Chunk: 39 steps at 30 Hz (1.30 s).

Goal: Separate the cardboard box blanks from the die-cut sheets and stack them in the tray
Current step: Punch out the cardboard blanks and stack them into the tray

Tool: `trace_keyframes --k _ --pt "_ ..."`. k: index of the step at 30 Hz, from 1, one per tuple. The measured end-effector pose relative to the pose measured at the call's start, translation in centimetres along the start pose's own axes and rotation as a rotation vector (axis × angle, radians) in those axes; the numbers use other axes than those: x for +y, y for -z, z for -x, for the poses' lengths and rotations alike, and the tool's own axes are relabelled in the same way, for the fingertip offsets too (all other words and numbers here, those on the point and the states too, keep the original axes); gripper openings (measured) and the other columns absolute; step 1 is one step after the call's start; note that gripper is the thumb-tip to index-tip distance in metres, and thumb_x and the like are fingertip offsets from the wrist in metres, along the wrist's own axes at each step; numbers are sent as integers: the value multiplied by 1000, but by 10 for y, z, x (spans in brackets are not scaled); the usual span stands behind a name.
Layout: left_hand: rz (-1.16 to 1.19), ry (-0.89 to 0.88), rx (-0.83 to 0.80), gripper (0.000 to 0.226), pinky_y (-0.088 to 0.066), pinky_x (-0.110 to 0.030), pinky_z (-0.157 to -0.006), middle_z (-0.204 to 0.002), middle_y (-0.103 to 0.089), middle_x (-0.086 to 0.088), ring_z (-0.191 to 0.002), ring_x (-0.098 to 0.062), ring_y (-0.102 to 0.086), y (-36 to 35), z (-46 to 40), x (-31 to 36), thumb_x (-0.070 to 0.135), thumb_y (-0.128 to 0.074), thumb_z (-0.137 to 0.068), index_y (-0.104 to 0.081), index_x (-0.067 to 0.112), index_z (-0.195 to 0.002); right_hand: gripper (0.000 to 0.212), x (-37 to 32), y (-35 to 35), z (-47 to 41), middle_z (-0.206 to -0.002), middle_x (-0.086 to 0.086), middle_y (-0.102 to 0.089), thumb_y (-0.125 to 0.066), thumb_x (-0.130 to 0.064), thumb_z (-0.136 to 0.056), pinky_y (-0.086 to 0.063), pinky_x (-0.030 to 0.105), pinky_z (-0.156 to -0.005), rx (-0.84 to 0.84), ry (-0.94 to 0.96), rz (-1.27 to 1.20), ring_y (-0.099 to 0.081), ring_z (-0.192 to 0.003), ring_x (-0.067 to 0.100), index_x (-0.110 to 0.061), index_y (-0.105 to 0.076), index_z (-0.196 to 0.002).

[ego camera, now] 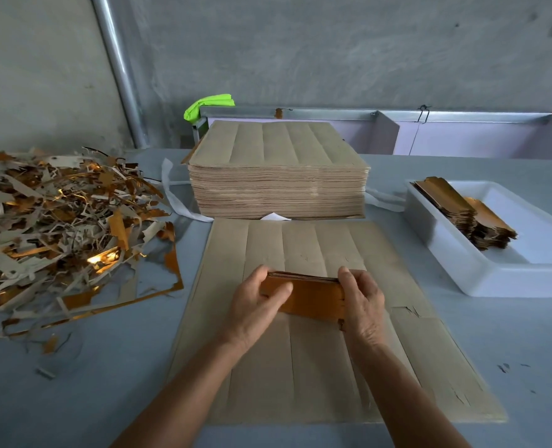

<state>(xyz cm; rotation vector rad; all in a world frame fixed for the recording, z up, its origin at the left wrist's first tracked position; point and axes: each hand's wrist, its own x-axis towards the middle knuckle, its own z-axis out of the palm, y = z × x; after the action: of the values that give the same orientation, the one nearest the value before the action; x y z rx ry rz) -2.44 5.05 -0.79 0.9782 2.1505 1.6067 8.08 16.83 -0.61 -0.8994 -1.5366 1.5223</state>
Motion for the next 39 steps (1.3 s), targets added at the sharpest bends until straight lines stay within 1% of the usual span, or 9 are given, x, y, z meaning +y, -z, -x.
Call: trace_keyframes --k 2,4,7,11,14,19,24,31,39 --pt "129 22 149 46 -37 -8 -60 -68 -56 13 -65 3 -49 -9 -4 0 61 -60 -75 -58 15 -77 37 2 -3 4 -73 1 -53 -45 -47 -80 -40 31 -63 16 29 -13 -49 -73 15 -13 -58 -81" --pt "227 62 283 37 -34 -7 -52 -58 -52 13 -58 1 -47 -17 -10 3 49 -66 -81 -54 17 -68 36 3 -8 7 -75 -1 -53 -42 -46 -78 -38 29 -63 65 49 -33 -47 -73 12 -14 -57 -82" --pt "400 136 316 16 -42 -13 -60 -84 -57 2 -74 -8 -52 -24 -17 3 33 -66 -86 -56 21 -89 34 4 -15 8 -82 -4 -52 -41 -47 -78 -39 24 -69 93 35 -108 -46 -79 11 -18 -56 -85" --pt "464 99 317 31 -45 -9 -61 -81 -63 13 -73 1 -57 -22 -14 0 49 -65 -70 -61 24 -88 39 9 -11 2 -94 -1 -61 -42 -53 -93 -45 33 -80 0 -70 -195 -54 -90 15 -24 -67 -89" --pt "308 118 252 37 -52 -23 -77 -93 -66 6 -88 -11 -62 -19 -14 -10 37 -78 -72 -60 22 -100 47 10 0 -2 -86 1 -68 -35 -53 -97 -51 34 -69 -103 -188 -333 -62 -84 17 -24 -70 -83" --pt "303 211 265 49 -51 -32 -91 -115 -59 -4 -106 -20 -59 -15 -21 -18 21 -72 -82 -50 15 -125 31 11 23 -14 -105 8 -70 -49 -30 -95 -49 40 -95 -166 -246 -352 -63 -106 24 -8 -68 -106" --pt "424 176 274 33 -56 -33 -82 -106 -65 -8 -99 -22 -64 -13 -26 -15 13 -74 -79 -57 16 -108 27 4 27 -21 -100 14 -68 -59 -1 -86 -53 30 -74 -266 -242 -286 -65 -91 23 -1 -61 -113" --pt "619 174 289 27 -56 -41 -81 -102 -67 -7 -99 -24 -65 -6 -29 -11 8 -73 -78 -60 19 -98 22 3 21 -14 -90 10 -71 -69 5 -80 -57 41 -85 -269 -199 153 -67 -91 27 -12 -69 -93" --pt "672 194 374 25 -57 -40 -72 -105 -67 -6 -100 -23 -64 14 -37 -5 13 -74 -78 -60 23 -96 29 -3 10 -4 -116 6 -65 -52 2 -91 -47 20 -86 -179 114 753 -60 -102 17 -8 -68 -113"
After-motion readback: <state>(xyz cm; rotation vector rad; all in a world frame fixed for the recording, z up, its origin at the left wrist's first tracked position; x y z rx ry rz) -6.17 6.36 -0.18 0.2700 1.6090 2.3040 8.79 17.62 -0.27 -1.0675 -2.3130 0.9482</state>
